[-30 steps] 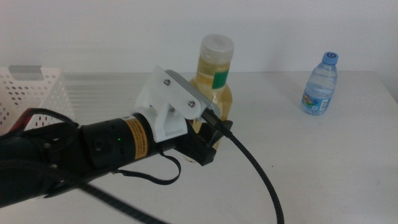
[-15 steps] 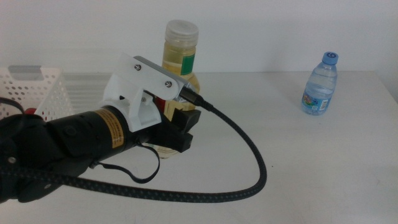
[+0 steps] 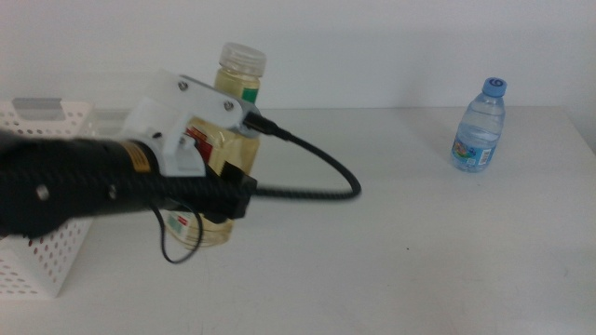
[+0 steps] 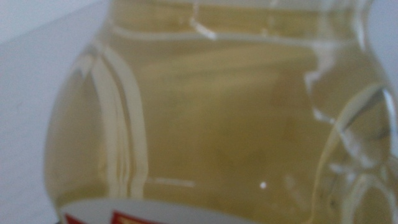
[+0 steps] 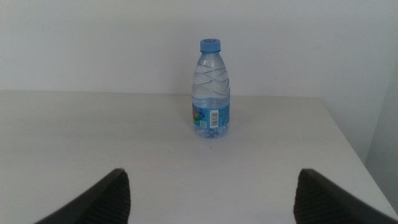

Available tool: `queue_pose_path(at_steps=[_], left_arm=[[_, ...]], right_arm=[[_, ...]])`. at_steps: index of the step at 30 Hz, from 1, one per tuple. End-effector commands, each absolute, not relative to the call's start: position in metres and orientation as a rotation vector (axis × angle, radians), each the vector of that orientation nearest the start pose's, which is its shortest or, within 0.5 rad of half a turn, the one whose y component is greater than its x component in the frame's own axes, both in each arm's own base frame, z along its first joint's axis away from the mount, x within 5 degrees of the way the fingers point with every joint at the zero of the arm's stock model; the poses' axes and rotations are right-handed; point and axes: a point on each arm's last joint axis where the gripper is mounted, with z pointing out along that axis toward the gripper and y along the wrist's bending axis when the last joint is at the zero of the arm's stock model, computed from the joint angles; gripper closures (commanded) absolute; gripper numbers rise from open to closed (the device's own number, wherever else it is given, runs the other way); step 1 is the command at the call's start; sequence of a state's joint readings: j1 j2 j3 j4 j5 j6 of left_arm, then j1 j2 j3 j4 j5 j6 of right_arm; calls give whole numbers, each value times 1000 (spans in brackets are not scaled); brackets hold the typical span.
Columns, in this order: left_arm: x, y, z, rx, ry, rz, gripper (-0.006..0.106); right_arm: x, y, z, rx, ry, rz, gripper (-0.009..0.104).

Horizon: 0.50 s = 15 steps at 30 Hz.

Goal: Use arms to grab the bottles and put them into the dustbin to the left of the table.

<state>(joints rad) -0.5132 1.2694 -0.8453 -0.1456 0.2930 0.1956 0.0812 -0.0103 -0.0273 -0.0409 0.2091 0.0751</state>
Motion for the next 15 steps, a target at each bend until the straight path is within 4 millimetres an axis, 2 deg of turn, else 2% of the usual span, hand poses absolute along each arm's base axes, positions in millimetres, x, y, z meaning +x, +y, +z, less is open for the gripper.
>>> queue_pose_path(at_steps=[1,10,15], left_arm=[[238,-130,330,569,1992,-325,105],[250,-88,357,447,2168,-255,105],[256,-55,378,331,2214,-190,105]], right_arm=[[50,3,221,-40,1524,68,22],[50,3,221,-40,1524,68,22],[50,3,221,-40,1524,68,22]])
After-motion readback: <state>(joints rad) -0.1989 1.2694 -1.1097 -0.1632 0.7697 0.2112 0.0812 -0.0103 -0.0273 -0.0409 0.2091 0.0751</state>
